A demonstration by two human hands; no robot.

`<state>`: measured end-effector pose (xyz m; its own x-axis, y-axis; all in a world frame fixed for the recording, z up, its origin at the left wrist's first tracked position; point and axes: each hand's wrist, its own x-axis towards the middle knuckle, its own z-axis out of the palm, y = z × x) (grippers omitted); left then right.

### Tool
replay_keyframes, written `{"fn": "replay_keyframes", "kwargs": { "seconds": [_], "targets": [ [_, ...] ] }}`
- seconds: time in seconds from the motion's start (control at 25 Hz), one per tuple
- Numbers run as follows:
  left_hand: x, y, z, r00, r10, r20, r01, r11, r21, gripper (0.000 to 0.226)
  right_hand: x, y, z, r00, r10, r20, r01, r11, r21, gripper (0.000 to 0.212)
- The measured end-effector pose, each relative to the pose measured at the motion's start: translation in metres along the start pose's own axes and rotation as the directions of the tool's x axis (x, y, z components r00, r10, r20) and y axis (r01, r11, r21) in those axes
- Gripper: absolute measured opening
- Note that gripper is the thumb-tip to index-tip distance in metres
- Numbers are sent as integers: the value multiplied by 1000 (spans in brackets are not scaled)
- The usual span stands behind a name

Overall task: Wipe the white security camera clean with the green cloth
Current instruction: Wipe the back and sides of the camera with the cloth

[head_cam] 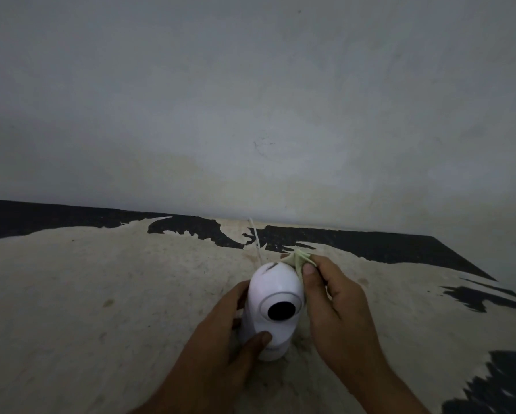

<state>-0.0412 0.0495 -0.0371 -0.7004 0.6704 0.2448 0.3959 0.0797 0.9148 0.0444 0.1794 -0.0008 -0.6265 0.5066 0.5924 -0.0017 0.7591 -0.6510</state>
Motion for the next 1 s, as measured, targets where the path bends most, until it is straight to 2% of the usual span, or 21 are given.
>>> {"fn": "replay_keyframes", "kwargs": {
  "seconds": [0.08,0.12,0.16,0.24,0.28,0.36,0.44,0.56,0.64,0.68,0.76,0.84,0.88,0.92,1.0],
  "targets": [
    [2,-2,2,998,-55,-38,56,998,0,68,-5,-8,7,998,-55,-32,51,991,-121,35],
    [0,-2,2,998,-61,-33,62,998,26,67,-7,-11,11,992,-121,-40,108,965,-239,37],
    [-1,-4,0,1000,-14,-13,15,1000,28,62,-7,-14,13,978,-206,-40,178,914,-364,40],
    [-4,-4,-4,996,87,35,-86,996,-9,55,-5,-13,10,948,-319,24,293,835,-465,42],
    [-3,-2,-5,996,75,42,-74,997,-25,56,-3,-13,4,950,-311,38,297,854,-426,36],
    [1,-3,-3,1000,23,-8,-24,998,-53,68,-1,-14,-3,969,-239,-56,205,915,-347,22],
    [1,-2,-2,1000,0,-13,0,999,-34,68,-6,-19,-2,967,-236,-93,189,915,-356,23],
    [-7,-4,-5,989,145,21,-145,989,-13,52,-11,-29,10,899,-435,45,411,807,-424,33],
    [-8,-5,-7,991,133,14,-133,991,-12,49,-12,-28,10,825,-554,112,545,728,-416,40],
    [-6,-5,-6,990,140,-3,-140,990,-12,50,-10,-25,7,821,-562,97,545,722,-426,44],
    [-2,-3,-2,994,105,-38,-105,994,0,60,-7,-20,-1,876,-483,9,436,783,-444,46],
    [-2,-1,-4,996,86,-32,-87,996,-17,63,-7,-22,-2,929,-364,-62,300,842,-448,63],
    [-3,-1,-4,993,117,-11,-117,993,-15,59,-7,-24,0,931,-360,-56,296,838,-458,69],
    [-5,-1,-5,989,147,10,-147,989,-5,55,-9,-25,3,916,-399,-37,336,816,-471,69],
    [-9,0,-8,982,185,21,-185,983,12,50,-15,-31,9,855,-511,87,492,746,-450,50]
  ]
}}
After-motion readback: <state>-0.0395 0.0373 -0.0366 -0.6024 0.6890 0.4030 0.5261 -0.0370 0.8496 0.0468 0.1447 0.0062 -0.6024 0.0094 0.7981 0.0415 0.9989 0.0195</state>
